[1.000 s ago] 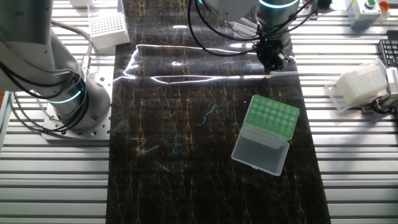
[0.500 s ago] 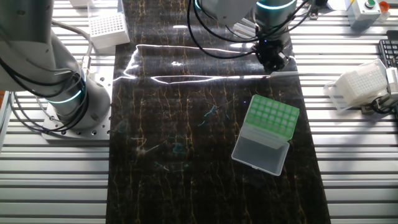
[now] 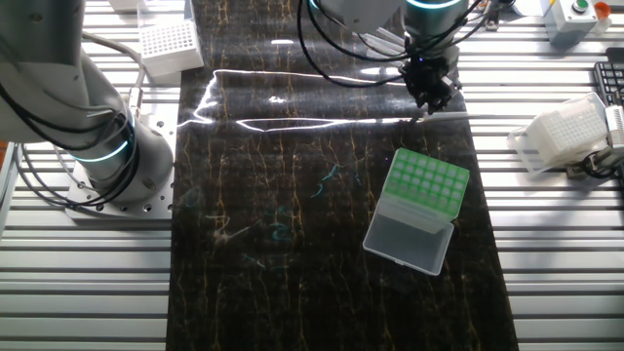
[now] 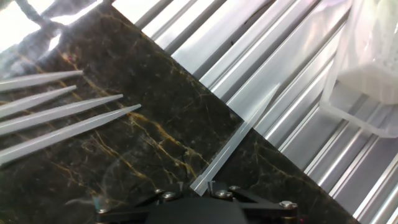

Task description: Insert a large pipette tip into the holder for large pipette tips

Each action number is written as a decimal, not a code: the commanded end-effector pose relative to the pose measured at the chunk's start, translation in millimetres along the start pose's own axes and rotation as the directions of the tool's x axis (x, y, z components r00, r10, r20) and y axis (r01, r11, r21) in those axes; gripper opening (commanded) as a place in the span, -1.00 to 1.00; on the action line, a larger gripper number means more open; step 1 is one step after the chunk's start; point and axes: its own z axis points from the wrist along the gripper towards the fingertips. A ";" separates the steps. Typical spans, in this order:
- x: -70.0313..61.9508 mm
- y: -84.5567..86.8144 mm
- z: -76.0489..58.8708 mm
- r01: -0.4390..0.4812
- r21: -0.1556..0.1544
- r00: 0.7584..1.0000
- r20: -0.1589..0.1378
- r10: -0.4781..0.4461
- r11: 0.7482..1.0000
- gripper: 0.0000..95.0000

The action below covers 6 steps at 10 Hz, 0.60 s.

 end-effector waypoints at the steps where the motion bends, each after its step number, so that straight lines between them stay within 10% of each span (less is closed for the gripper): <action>1: 1.1 -3.2 0.2 0.013 0.011 1.000 0.007 -0.013 1.000 -0.60; 6: 2.8 -1.4 7.2 0.009 0.025 1.000 0.019 -0.010 1.000 -0.60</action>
